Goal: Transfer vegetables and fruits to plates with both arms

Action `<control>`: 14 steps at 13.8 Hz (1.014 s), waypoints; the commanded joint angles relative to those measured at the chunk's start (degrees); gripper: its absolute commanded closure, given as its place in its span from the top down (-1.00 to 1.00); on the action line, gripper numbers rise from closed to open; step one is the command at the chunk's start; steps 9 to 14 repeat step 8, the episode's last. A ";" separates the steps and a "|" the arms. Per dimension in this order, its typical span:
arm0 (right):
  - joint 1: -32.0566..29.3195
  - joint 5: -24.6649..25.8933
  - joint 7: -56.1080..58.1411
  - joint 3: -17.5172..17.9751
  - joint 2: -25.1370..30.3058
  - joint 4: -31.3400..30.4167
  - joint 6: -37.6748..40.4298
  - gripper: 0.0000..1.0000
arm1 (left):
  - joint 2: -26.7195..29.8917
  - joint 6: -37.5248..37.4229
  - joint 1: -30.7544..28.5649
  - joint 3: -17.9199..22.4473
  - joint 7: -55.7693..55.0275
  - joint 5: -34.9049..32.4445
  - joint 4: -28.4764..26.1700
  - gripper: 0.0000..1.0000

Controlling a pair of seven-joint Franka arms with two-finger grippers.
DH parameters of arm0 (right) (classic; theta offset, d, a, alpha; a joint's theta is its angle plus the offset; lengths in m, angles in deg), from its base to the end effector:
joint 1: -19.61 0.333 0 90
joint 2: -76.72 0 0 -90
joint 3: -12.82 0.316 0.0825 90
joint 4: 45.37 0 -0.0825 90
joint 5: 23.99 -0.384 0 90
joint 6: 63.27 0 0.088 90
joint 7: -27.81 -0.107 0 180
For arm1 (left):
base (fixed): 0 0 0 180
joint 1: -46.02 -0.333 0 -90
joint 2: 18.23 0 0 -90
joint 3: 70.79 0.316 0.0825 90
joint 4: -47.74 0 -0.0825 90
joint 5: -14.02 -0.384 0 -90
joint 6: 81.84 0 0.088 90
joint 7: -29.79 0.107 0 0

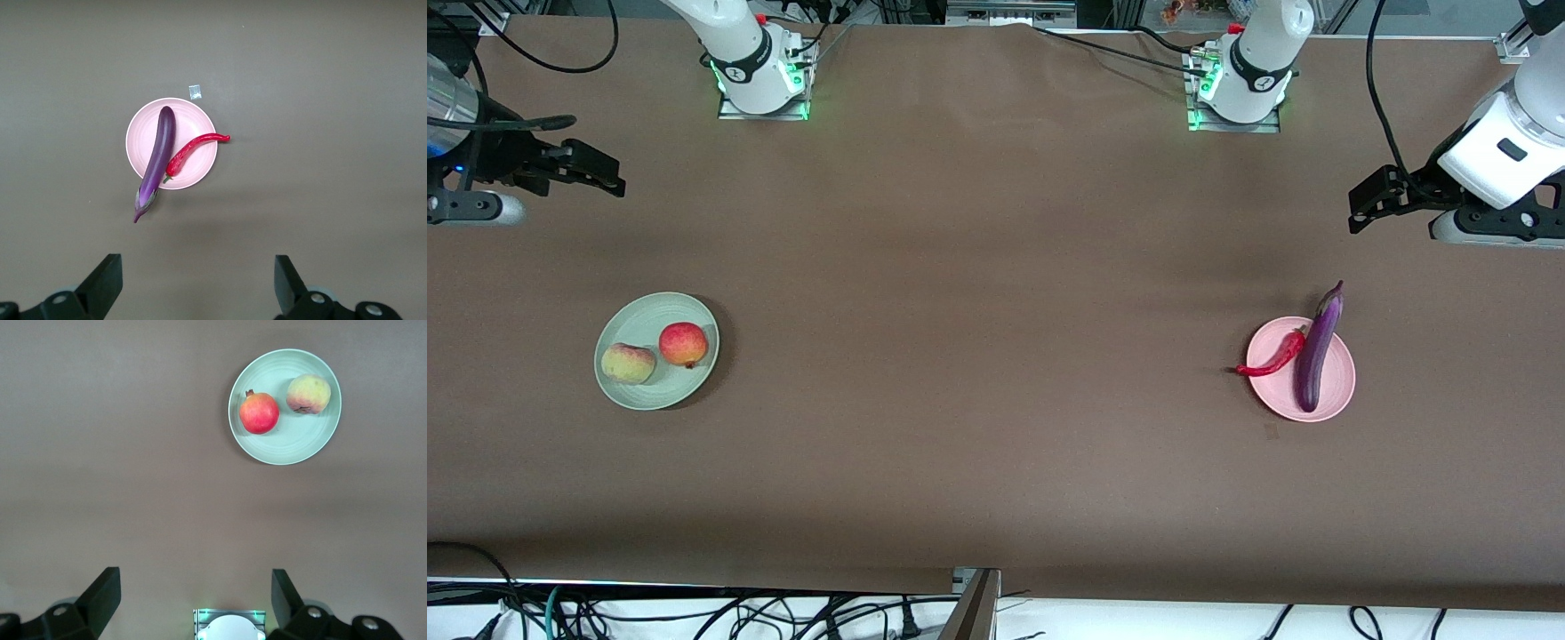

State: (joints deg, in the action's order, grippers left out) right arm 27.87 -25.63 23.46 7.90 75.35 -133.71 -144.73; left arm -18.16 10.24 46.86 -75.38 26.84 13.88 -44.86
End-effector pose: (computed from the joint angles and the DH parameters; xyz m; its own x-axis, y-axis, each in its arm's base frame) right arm 0.5442 0.0358 0.6129 0.9893 -0.0142 -0.1450 -0.0167 -0.9997 -0.0156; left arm 0.5541 -0.0524 0.6069 0.9990 -0.0434 -0.0077 -0.0434 -0.9991 -0.0029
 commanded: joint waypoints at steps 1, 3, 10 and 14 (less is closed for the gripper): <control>-1.40 0.85 0.30 0.53 0.14 0.61 -0.28 1.00 | 0.19 -1.46 0.22 0.11 -0.21 -0.48 1.02 1.00; -1.58 0.76 0.39 -0.17 -0.92 2.46 0.16 1.00 | 0.19 -1.46 0.22 0.11 -0.21 -0.48 1.11 1.00; -1.67 0.85 0.22 -0.18 -0.92 2.47 0.07 1.00 | 0.19 -1.55 0.22 0.11 -0.21 -0.48 1.11 1.00; -1.67 0.85 0.22 -0.18 -0.92 2.47 0.07 1.00 | 0.19 -1.55 0.22 0.11 -0.21 -0.48 1.11 1.00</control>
